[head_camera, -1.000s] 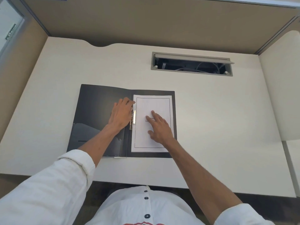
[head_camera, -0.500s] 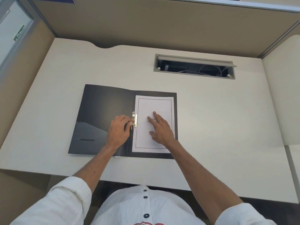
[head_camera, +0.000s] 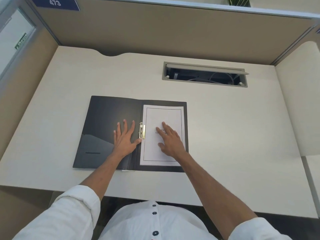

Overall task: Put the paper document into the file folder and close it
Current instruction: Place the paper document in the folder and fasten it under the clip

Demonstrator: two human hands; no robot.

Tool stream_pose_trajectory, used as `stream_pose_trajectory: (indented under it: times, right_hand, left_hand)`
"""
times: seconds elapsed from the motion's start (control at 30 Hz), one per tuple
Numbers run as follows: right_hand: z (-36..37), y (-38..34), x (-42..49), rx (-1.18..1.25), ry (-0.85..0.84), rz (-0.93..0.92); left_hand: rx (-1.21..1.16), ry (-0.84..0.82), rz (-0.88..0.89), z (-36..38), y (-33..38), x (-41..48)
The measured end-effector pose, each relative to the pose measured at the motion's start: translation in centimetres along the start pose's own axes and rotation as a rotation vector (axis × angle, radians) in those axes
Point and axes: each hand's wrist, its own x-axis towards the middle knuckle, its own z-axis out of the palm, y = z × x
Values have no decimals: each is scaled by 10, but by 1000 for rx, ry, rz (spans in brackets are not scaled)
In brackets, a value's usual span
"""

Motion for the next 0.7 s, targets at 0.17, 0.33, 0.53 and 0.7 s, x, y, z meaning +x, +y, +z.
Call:
stream_pose_trajectory:
  times: [0.17, 0.33, 0.53, 0.7]
  right_hand:
    - [1, 0, 0, -7, 8, -1]
    - [1, -1, 2, -20, 8, 4]
    - [0, -5, 4, -33, 8, 22]
    - [-4, -34, 18, -77, 68, 3]
  left_hand:
    - [62, 20, 2, 7, 1, -1]
    - [55, -5, 33, 5, -4, 3]
    - [73, 27, 103, 5, -23, -4]
    - [177, 51, 151, -4, -49, -9]
